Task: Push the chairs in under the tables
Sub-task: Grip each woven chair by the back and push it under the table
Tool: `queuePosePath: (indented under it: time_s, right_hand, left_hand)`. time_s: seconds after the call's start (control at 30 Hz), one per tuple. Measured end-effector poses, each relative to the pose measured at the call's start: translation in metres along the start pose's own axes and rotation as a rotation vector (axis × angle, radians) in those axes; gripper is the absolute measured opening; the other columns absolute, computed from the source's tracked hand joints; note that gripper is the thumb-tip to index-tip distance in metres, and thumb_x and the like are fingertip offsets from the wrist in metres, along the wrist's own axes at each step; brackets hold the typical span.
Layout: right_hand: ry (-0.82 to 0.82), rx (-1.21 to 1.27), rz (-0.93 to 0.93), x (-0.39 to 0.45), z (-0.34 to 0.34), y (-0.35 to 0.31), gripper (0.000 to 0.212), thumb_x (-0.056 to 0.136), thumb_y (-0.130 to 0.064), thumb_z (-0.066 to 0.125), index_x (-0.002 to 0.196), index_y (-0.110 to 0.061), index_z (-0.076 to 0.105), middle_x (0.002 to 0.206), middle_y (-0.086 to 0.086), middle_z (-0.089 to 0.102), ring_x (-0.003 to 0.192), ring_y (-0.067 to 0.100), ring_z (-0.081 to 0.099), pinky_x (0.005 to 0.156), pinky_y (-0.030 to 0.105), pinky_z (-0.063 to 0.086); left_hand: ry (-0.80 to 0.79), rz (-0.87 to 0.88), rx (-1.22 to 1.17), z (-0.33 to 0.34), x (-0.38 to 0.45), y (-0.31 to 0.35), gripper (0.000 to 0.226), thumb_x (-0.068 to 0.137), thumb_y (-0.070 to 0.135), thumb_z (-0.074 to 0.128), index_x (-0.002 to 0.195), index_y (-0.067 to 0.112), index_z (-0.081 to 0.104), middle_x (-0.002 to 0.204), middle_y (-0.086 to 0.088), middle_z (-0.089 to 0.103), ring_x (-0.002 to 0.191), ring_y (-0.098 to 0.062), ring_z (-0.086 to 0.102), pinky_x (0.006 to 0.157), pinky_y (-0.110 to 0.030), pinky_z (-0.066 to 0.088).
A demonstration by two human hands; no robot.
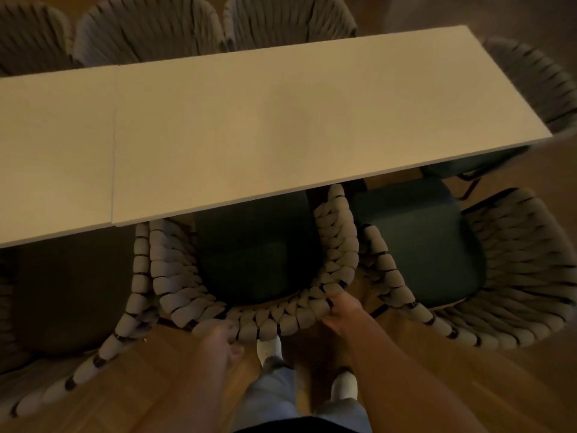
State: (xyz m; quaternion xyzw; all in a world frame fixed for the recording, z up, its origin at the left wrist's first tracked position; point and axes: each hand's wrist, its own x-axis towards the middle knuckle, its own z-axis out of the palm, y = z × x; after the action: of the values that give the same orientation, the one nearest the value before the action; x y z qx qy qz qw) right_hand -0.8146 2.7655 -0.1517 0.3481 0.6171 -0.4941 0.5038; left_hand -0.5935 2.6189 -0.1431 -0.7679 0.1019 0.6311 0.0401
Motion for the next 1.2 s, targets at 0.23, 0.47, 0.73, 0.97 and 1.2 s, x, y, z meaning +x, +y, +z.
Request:
queuePosePath:
  time_s: [0.23, 0.47, 0.73, 0.97, 1.2]
  right_hand:
    - [-0.063, -0.246, -0.095, -0.036, -0.073, -0.041, 0.035, 0.106, -0.019, 0.046, 0.14, -0.013, 0.054, 0.12, 0.011, 0.062, 0.108, 0.027, 0.062, 0.099, 0.044, 0.05]
    - [-0.081, -0.227, -0.116, -0.031, -0.198, -0.125, 0.032, 0.105, -0.019, 0.049, 0.134, -0.011, 0.057, 0.089, 0.003, 0.065, 0.067, 0.013, 0.056, 0.069, 0.027, 0.049]
    - [0.129, -0.386, -0.235, -0.033, -0.346, -0.189, 0.022, 0.105, -0.016, 0.051, 0.122, -0.006, 0.059, 0.106, 0.009, 0.069, 0.075, 0.019, 0.059, 0.07, 0.032, 0.054]
    - [0.193, -0.293, -0.198, -0.024, -0.414, -0.218, 0.014, 0.103, -0.018, 0.055, 0.11, -0.007, 0.061, 0.086, 0.004, 0.064, 0.049, 0.01, 0.046, 0.045, 0.023, 0.041]
    - [0.188, -0.239, -0.25, -0.018, -0.455, -0.237, 0.013, 0.1, -0.012, 0.052, 0.102, -0.007, 0.064, 0.074, 0.004, 0.057, 0.056, 0.015, 0.053, 0.045, 0.026, 0.047]
  left_hand:
    - [-0.135, 0.127, 0.224, 0.079, -0.062, -0.043, 0.028, 0.106, 0.024, 0.054, 0.112, -0.001, 0.064, 0.097, -0.023, 0.069, 0.088, -0.034, 0.068, 0.075, -0.043, 0.057]
    - [-0.146, 0.301, 0.22, 0.208, -0.1, -0.119, 0.024, 0.106, 0.024, 0.054, 0.107, 0.003, 0.067, 0.093, -0.011, 0.07, 0.082, -0.024, 0.067, 0.066, -0.034, 0.052]
    - [-0.171, 0.509, 0.496, 0.309, -0.14, -0.207, 0.017, 0.1, 0.024, 0.061, 0.103, 0.012, 0.073, 0.098, -0.009, 0.075, 0.085, -0.021, 0.07, 0.066, -0.033, 0.05]
    - [-0.128, 0.61, 0.671, 0.371, -0.152, -0.227, 0.018, 0.101, 0.021, 0.058, 0.097, 0.009, 0.07, 0.094, -0.011, 0.07, 0.084, -0.022, 0.064, 0.075, -0.034, 0.051]
    - [-0.167, 0.503, 0.697, 0.422, -0.153, -0.233, 0.02, 0.104, 0.024, 0.056, 0.104, 0.008, 0.067, 0.097, -0.01, 0.069, 0.083, -0.02, 0.063, 0.062, -0.028, 0.045]
